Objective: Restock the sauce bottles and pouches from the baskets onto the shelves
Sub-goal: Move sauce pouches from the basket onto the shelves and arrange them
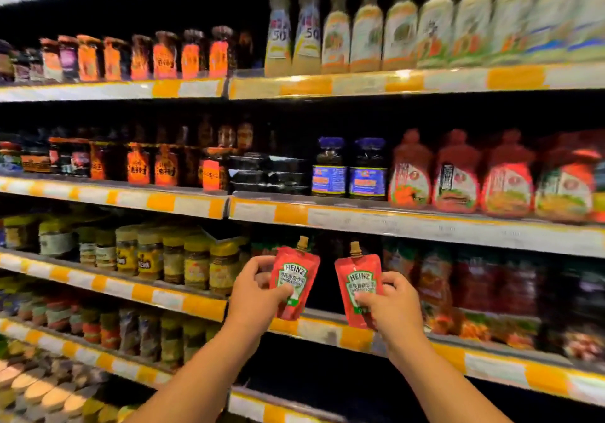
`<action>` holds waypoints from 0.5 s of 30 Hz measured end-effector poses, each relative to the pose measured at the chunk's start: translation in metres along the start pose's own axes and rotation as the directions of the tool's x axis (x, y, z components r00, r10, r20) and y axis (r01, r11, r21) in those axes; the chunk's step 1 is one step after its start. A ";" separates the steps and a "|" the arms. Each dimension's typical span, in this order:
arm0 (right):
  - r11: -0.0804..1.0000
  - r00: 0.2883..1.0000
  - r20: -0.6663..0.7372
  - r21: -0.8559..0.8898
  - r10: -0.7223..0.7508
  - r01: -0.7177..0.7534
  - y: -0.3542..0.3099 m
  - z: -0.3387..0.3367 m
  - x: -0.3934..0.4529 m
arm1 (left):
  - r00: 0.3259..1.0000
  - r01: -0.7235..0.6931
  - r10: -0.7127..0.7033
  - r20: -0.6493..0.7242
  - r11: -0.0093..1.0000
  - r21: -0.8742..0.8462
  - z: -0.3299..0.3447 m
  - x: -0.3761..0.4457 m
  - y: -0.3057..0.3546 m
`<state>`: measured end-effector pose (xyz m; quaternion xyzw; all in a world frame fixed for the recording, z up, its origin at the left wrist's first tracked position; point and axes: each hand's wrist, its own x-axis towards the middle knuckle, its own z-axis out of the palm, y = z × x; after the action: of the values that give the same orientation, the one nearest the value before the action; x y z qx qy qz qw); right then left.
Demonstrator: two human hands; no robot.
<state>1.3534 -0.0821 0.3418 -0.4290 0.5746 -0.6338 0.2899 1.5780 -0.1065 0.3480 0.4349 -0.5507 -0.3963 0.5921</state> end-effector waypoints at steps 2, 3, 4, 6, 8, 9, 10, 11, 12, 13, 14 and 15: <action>0.995 0.999 -0.032 -0.099 -0.022 0.019 0.003 0.001 0.012 | 1.000 0.003 -0.003 0.016 1.000 0.019 0.018 0.012 -0.006; 0.988 0.999 -0.038 -0.153 -0.035 0.029 0.005 0.003 0.018 | 1.000 0.014 -0.015 0.024 1.000 0.022 0.026 0.018 -0.010; 0.979 0.998 -0.039 -0.201 -0.042 0.033 0.008 0.006 0.024 | 0.999 0.029 -0.030 0.026 0.999 0.022 0.032 0.024 -0.014; 0.964 0.999 -0.027 -0.265 -0.040 0.031 0.015 0.014 0.035 | 0.998 0.058 -0.058 0.012 0.998 0.019 0.039 0.033 -0.024; 0.957 0.999 -0.041 -0.290 -0.024 0.011 0.023 0.026 0.047 | 0.998 0.070 -0.070 -0.006 0.997 0.022 0.043 0.040 -0.035; 0.955 0.998 -0.059 -0.297 -0.017 -0.001 0.025 0.033 0.052 | 0.997 0.074 -0.073 -0.011 0.997 0.021 0.044 0.044 -0.040; 0.953 0.997 -0.083 -0.302 0.001 -0.026 0.028 0.040 0.059 | 0.997 0.077 -0.077 -0.012 0.997 0.019 0.044 0.048 -0.044; 0.949 0.994 -0.108 -0.309 0.024 -0.057 0.030 0.046 0.066 | 0.997 0.079 -0.078 -0.010 0.997 0.017 0.044 0.052 -0.047; 0.947 0.991 -0.125 -0.310 0.050 -0.087 0.033 0.053 0.076 | 0.997 0.076 -0.076 -0.009 0.997 0.014 0.043 0.055 -0.051; 0.937 0.989 -0.126 -0.330 0.073 -0.111 0.036 0.059 0.085 | 0.998 0.069 -0.069 -0.010 0.998 0.006 0.043 0.059 -0.054; 0.923 0.990 -0.114 -0.365 0.086 -0.122 0.040 0.065 0.096 | 0.998 0.061 -0.061 -0.012 0.998 -0.005 0.041 0.062 -0.057; 0.904 0.991 -0.101 -0.408 0.092 -0.125 0.043 0.071 0.106 | 0.999 0.051 -0.051 -0.014 0.999 -0.013 0.040 0.065 -0.059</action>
<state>1.3614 -0.2145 0.3200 -0.4227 0.7297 -0.4971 0.2044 1.5440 -0.1891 0.3120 0.4479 -0.5327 -0.4114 0.5885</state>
